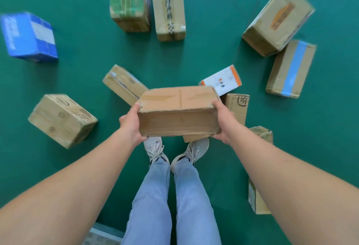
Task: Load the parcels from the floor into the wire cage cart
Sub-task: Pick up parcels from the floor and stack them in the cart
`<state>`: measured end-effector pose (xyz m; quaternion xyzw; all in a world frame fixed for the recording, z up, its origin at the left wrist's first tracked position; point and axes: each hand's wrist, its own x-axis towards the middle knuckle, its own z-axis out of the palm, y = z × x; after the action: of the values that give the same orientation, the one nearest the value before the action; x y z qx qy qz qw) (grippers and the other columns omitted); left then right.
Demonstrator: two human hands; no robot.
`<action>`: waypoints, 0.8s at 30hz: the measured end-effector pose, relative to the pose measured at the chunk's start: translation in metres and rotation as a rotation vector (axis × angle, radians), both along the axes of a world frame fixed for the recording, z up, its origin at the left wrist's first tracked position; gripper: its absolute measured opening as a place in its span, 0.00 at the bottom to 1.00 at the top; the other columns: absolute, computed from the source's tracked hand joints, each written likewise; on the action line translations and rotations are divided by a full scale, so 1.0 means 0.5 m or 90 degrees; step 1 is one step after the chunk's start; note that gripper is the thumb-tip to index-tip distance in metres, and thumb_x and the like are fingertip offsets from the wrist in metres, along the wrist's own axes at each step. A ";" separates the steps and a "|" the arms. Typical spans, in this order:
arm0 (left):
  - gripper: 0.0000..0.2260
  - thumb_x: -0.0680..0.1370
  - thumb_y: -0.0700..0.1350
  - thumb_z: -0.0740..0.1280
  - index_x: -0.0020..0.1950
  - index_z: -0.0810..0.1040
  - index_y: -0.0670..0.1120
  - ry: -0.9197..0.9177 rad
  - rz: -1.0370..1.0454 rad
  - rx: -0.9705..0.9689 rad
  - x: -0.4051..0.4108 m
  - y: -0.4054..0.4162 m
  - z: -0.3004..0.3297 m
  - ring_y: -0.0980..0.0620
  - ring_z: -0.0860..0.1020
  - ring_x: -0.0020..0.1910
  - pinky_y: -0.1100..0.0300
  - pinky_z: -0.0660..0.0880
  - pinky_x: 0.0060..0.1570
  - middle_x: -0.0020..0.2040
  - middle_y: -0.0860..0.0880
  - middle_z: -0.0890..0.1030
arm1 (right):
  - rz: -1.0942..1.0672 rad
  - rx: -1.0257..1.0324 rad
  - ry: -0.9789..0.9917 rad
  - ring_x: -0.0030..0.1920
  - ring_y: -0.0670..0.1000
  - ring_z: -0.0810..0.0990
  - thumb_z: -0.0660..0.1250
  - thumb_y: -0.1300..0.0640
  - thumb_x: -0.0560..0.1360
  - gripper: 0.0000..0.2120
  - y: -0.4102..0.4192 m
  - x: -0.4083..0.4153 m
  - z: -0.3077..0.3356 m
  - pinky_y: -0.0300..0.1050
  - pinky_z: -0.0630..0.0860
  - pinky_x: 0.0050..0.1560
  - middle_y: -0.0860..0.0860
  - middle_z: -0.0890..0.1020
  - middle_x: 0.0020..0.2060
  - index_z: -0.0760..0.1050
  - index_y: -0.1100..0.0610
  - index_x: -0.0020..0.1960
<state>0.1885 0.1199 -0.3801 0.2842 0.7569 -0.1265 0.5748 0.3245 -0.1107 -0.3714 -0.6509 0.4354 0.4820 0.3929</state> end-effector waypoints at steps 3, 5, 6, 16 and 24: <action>0.27 0.75 0.60 0.73 0.69 0.70 0.52 -0.017 -0.036 0.007 0.046 -0.011 0.195 0.41 0.81 0.55 0.43 0.81 0.42 0.62 0.45 0.78 | -0.056 0.004 -0.006 0.54 0.60 0.81 0.72 0.33 0.65 0.39 -0.026 0.008 0.189 0.56 0.83 0.46 0.56 0.78 0.59 0.65 0.50 0.68; 0.29 0.75 0.59 0.74 0.69 0.67 0.50 -0.037 -0.079 0.017 0.086 -0.030 0.338 0.42 0.80 0.54 0.46 0.80 0.38 0.62 0.45 0.78 | -0.090 -0.001 -0.041 0.54 0.59 0.79 0.71 0.37 0.71 0.32 -0.049 0.015 0.331 0.56 0.81 0.46 0.56 0.76 0.58 0.63 0.51 0.66; 0.29 0.75 0.59 0.74 0.68 0.66 0.50 -0.044 -0.103 0.030 0.104 -0.039 0.412 0.43 0.80 0.53 0.47 0.79 0.37 0.61 0.45 0.77 | -0.108 0.002 -0.056 0.53 0.58 0.79 0.70 0.39 0.73 0.30 -0.062 0.016 0.402 0.55 0.80 0.43 0.56 0.75 0.57 0.62 0.51 0.65; 0.28 0.74 0.58 0.75 0.64 0.62 0.51 -0.205 -0.304 0.057 0.196 -0.154 0.897 0.44 0.79 0.53 0.44 0.81 0.49 0.58 0.44 0.74 | -0.324 0.031 -0.241 0.58 0.60 0.78 0.67 0.29 0.56 0.34 -0.198 -0.046 0.819 0.63 0.77 0.61 0.54 0.76 0.62 0.72 0.43 0.59; 0.27 0.75 0.55 0.74 0.68 0.65 0.51 -0.328 -0.445 0.054 0.242 -0.184 1.012 0.46 0.77 0.49 0.46 0.78 0.50 0.56 0.45 0.75 | -0.493 0.020 -0.369 0.59 0.57 0.77 0.70 0.34 0.65 0.35 -0.194 -0.139 1.019 0.62 0.77 0.62 0.54 0.76 0.60 0.68 0.48 0.67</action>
<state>0.3093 0.0276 0.1256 0.5688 0.4513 -0.2074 0.6556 0.2551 -0.2078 0.1380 -0.5423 0.5108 0.1053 0.6587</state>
